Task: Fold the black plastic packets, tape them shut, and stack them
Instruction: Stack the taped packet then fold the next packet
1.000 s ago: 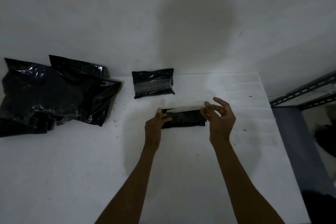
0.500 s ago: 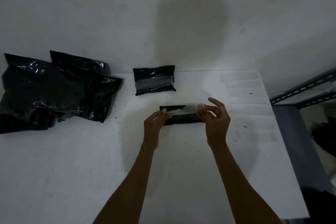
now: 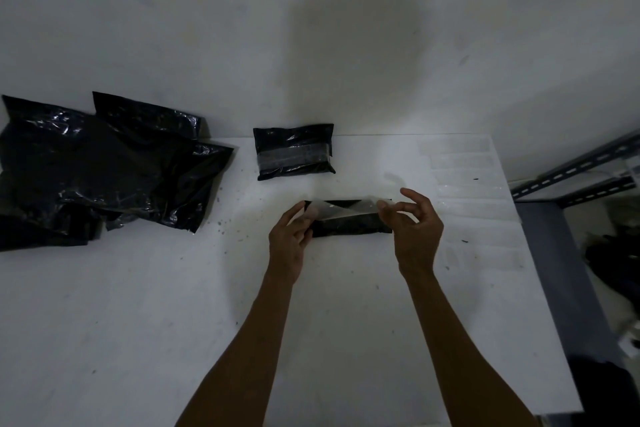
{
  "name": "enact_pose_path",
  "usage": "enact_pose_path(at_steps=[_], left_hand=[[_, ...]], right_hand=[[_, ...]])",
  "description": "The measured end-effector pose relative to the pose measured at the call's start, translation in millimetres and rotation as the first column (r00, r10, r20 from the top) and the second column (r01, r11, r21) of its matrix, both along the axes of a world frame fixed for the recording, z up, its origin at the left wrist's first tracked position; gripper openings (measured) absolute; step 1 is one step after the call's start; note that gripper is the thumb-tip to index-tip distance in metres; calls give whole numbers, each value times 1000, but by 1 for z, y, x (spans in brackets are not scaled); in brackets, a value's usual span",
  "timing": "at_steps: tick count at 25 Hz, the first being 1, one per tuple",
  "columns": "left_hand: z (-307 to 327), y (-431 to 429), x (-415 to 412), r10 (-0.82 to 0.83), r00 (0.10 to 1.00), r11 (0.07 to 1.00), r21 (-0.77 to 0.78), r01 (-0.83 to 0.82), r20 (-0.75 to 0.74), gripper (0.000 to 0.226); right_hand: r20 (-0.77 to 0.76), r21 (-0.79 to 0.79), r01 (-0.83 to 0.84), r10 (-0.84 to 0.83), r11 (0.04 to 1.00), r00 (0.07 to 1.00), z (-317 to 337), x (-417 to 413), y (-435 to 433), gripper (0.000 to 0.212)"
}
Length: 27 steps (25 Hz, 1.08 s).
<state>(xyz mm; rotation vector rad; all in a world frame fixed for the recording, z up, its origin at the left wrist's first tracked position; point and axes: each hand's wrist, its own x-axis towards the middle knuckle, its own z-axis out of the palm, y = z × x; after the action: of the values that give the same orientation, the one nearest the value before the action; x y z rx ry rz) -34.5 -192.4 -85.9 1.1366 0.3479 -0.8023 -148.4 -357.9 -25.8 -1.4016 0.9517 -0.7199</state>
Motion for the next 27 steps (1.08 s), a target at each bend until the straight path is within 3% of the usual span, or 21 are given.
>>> enact_pose_path(at_steps=[6,10,17,22,27], left_hand=[[7,4,-2,46,998,998,-45,-48,-42,29],[10,3,-1,-23,1000,997,71,23,-1,42],[17,2,-2,-125,987,979,173,106,104,52],[18,6,-10,-160,986,974,173,148,53,33],[24,7,-12,-44,984,989,144,19,173,32]], right_hand=[[-32,5,29,-29,1000,999,-11,-3,-1,29],[-15,-7,9,-9,1000,1000,-8,-2,3,17],[45,14,-21,20,1000,999,-2,1,4,18],[75,26,0,-2,1000,997,2,4,5,18],[13,0,50,-50,999,999,-6,4,0,19]])
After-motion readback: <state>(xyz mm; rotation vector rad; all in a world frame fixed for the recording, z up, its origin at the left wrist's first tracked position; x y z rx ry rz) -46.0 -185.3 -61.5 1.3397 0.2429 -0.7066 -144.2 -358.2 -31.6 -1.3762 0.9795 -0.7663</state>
